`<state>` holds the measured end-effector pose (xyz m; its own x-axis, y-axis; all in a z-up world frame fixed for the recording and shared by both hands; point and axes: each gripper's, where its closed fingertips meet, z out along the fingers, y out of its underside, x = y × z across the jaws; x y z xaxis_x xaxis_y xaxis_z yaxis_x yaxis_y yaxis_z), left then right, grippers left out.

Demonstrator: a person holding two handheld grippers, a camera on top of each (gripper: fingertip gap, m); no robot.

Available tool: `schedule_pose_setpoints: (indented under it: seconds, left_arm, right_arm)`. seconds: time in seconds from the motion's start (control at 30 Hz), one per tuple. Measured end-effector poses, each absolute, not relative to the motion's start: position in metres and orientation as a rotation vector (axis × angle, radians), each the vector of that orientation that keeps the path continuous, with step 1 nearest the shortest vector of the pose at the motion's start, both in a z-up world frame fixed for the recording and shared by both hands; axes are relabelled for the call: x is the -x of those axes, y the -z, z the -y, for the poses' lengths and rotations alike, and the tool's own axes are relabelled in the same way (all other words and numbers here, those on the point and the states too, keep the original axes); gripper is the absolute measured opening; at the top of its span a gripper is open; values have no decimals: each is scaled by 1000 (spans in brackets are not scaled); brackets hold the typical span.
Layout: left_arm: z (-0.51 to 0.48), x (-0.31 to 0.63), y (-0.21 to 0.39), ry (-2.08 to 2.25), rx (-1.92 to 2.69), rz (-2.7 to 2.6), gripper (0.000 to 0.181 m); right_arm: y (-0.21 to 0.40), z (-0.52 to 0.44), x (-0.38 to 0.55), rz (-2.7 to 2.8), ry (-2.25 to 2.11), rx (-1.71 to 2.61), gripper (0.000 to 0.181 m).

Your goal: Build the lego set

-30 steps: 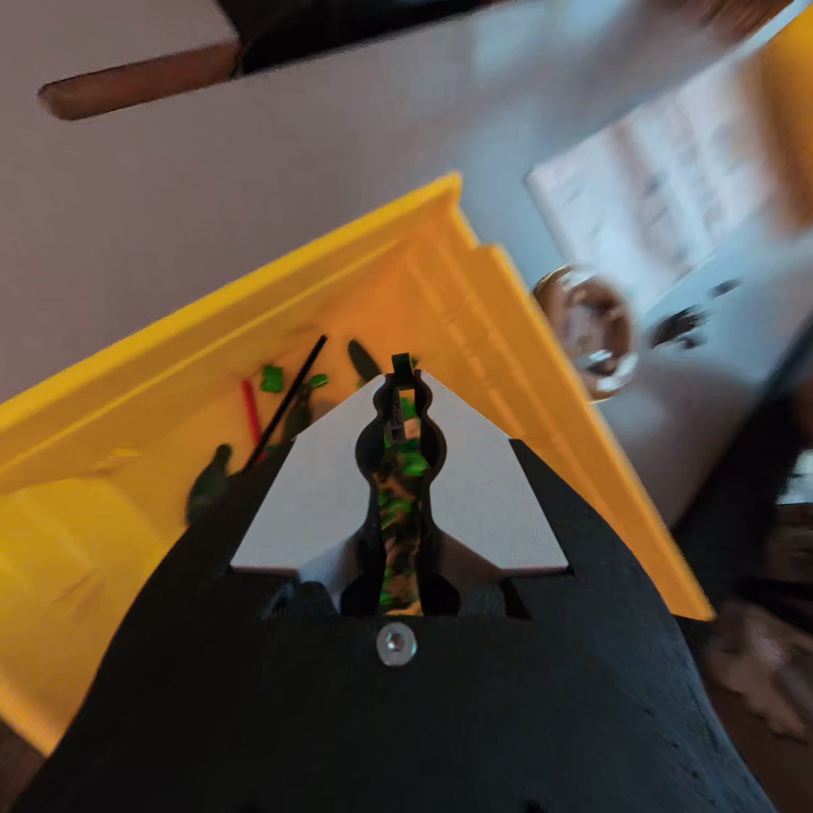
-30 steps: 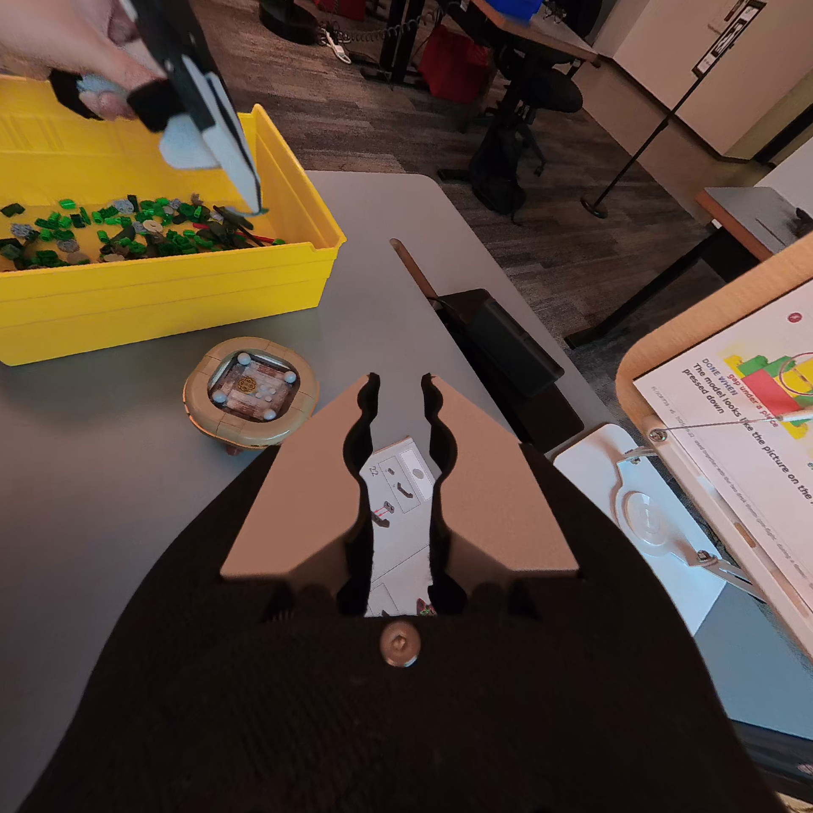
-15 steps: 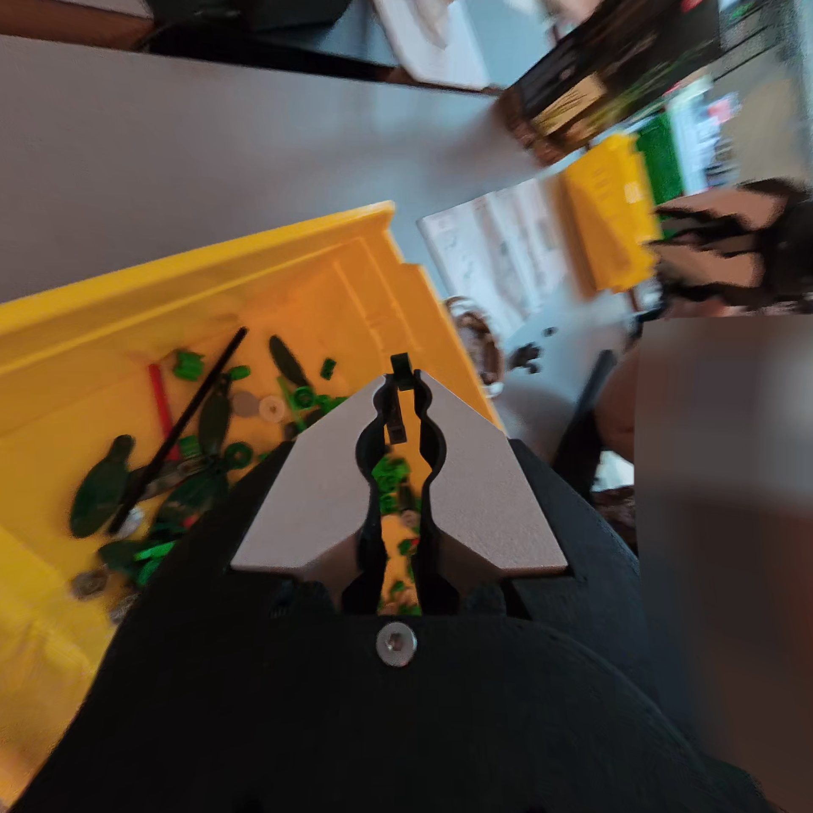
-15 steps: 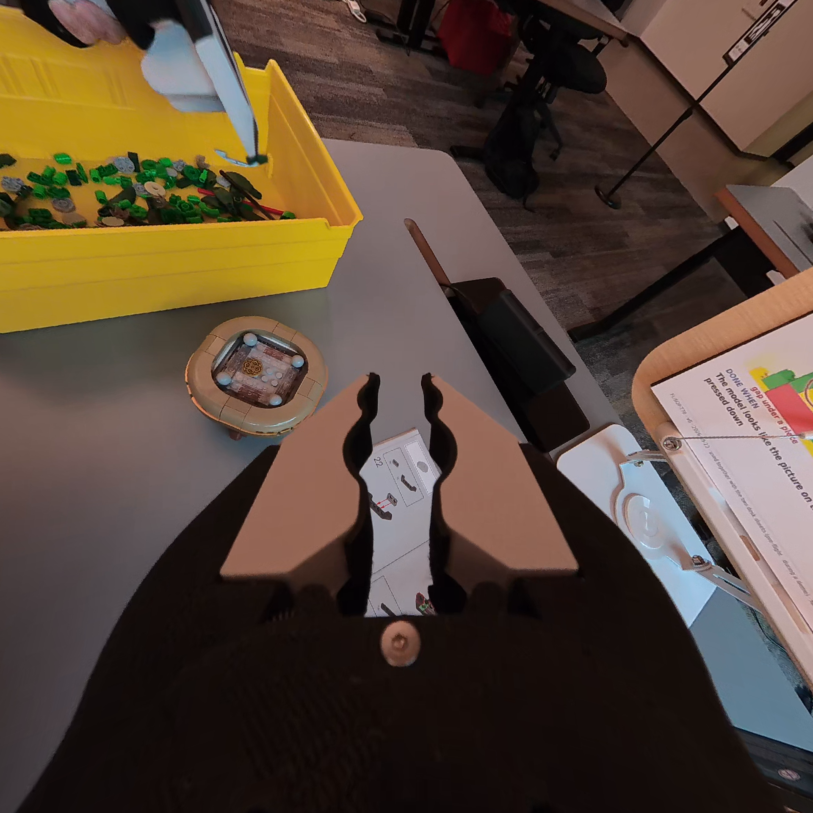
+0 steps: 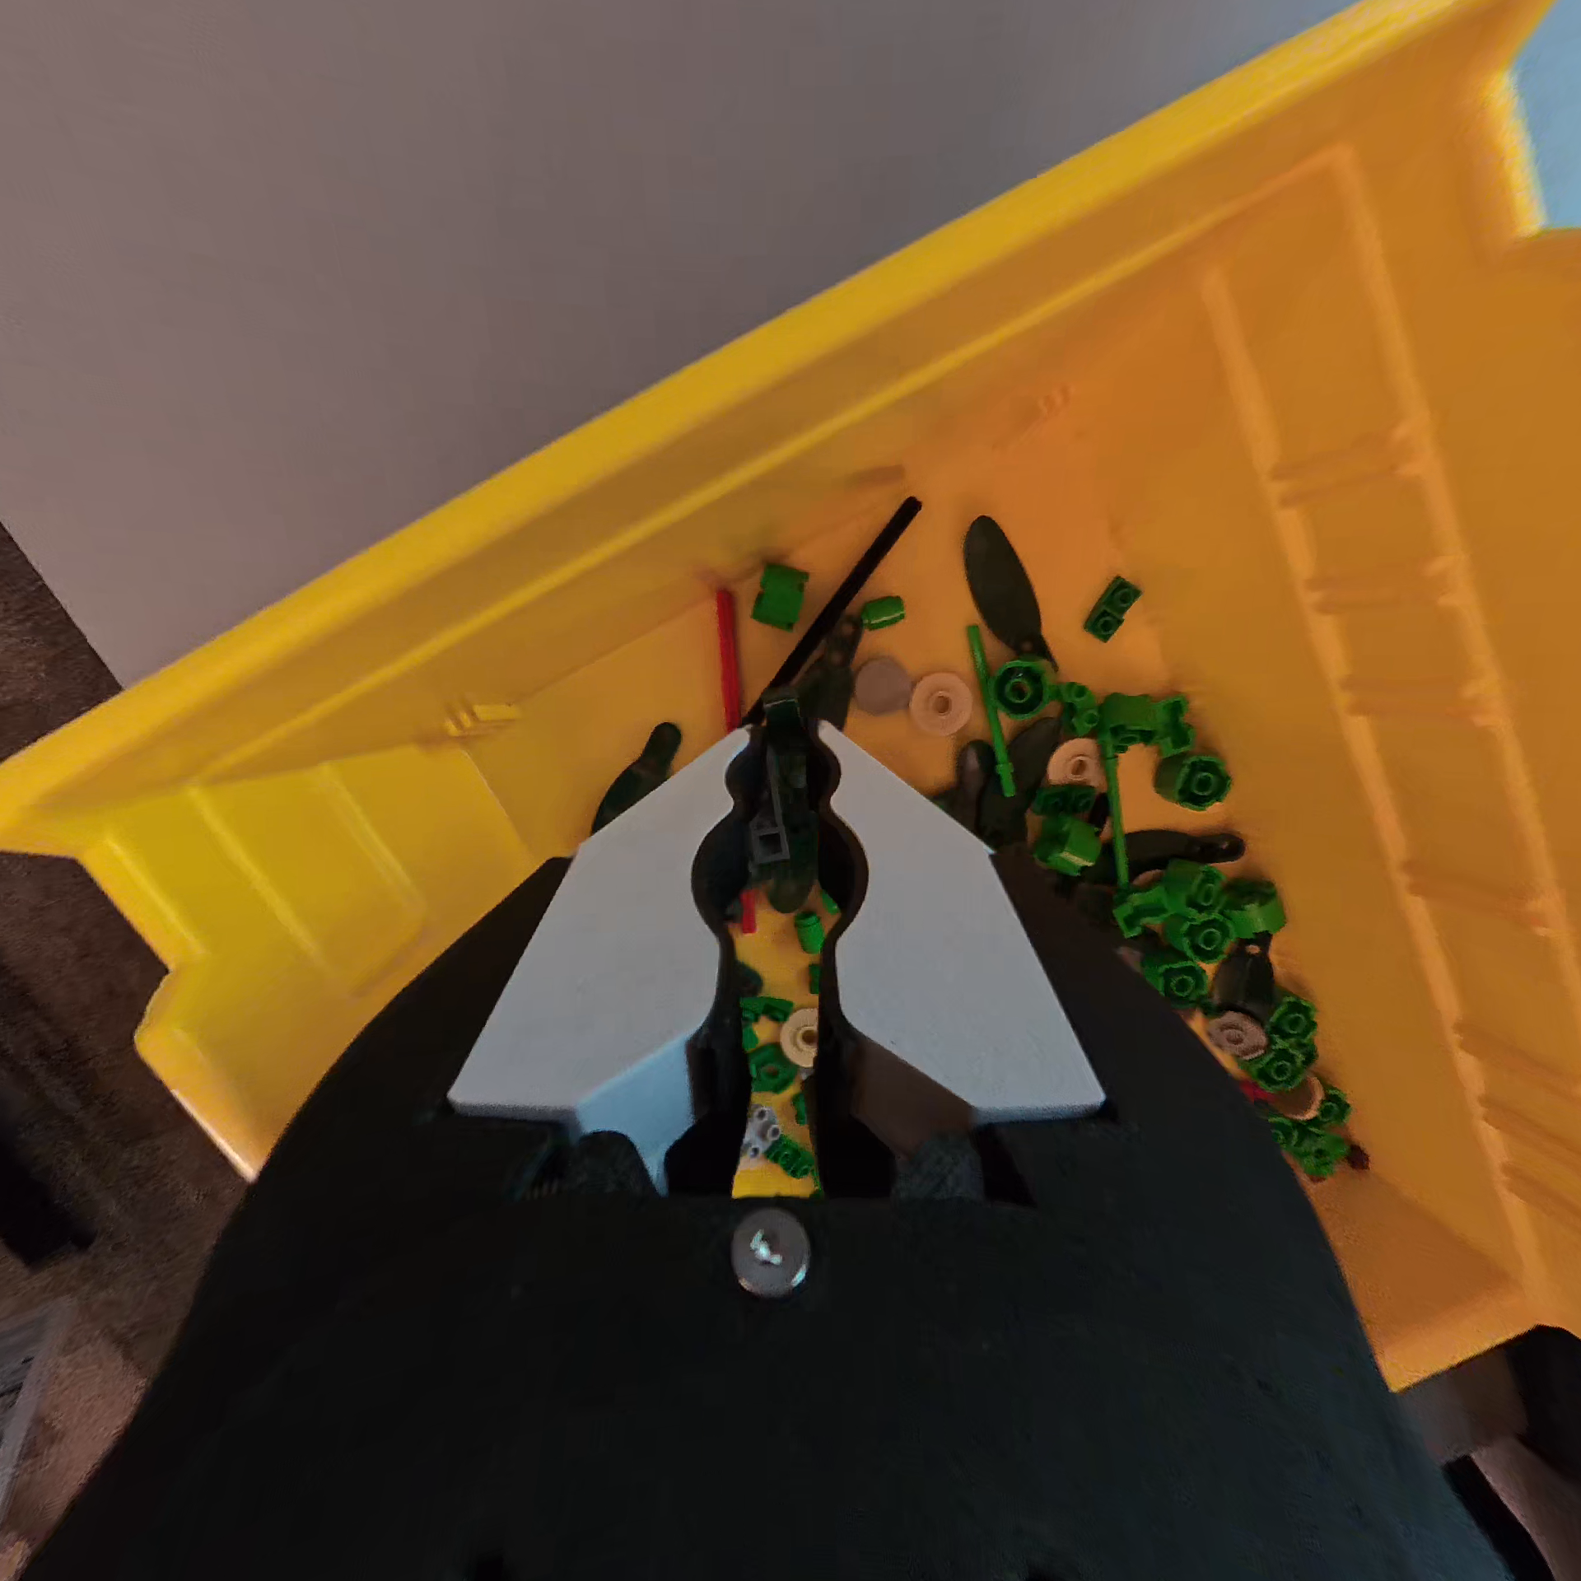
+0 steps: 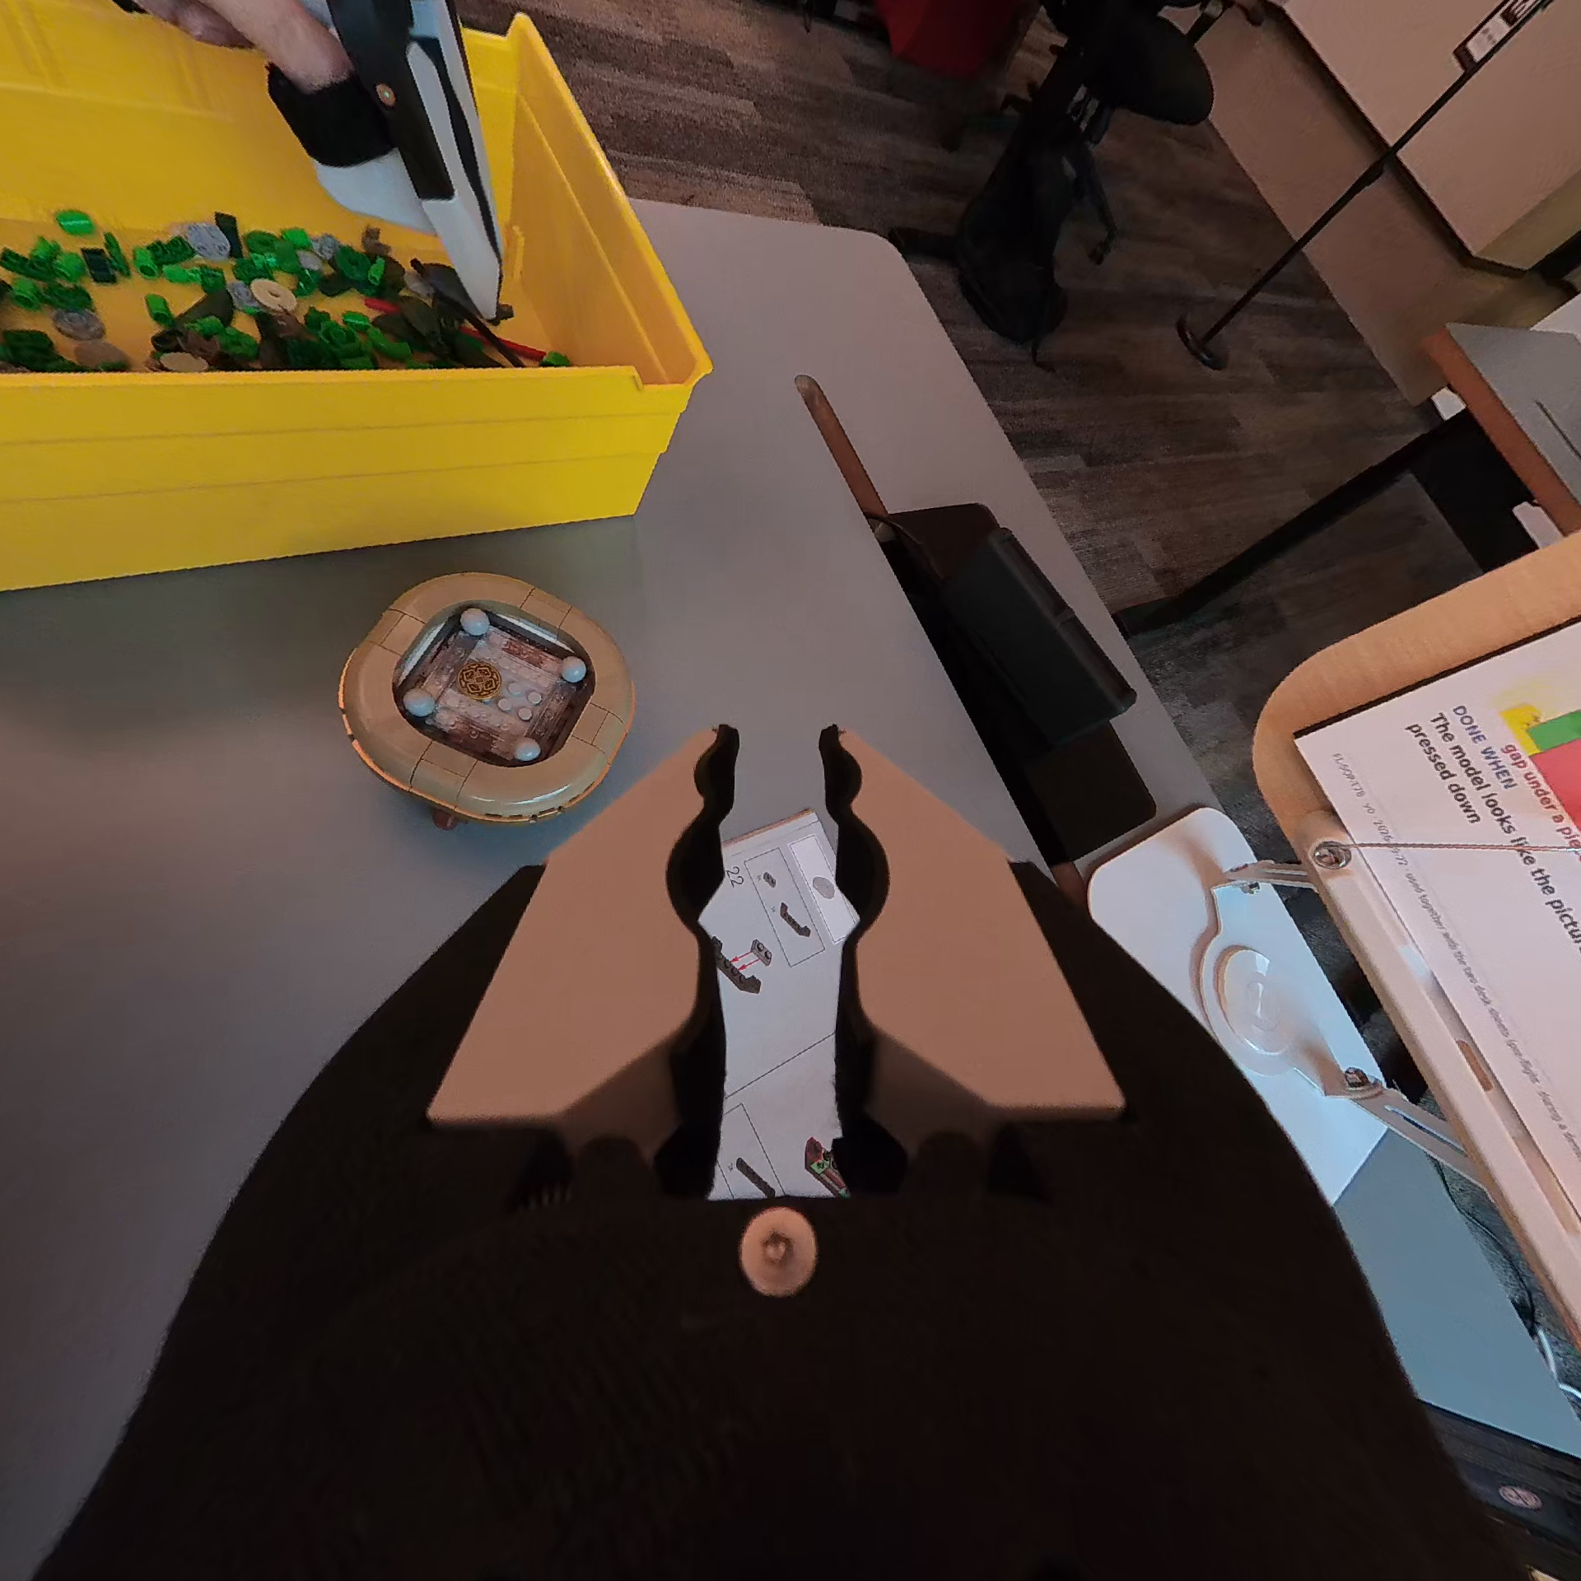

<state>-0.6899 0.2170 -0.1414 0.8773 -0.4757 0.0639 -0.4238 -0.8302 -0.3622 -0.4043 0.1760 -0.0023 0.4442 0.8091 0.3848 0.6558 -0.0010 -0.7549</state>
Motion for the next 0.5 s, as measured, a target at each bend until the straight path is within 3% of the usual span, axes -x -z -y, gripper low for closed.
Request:
schedule_pose_setpoints:
  seconds: [0.5]
  left_arm:
    - [-232, 696, 154, 116, 2687, -662, 6]
  right_arm:
    - [8, -176, 404, 1309, -152, 1720, 19]
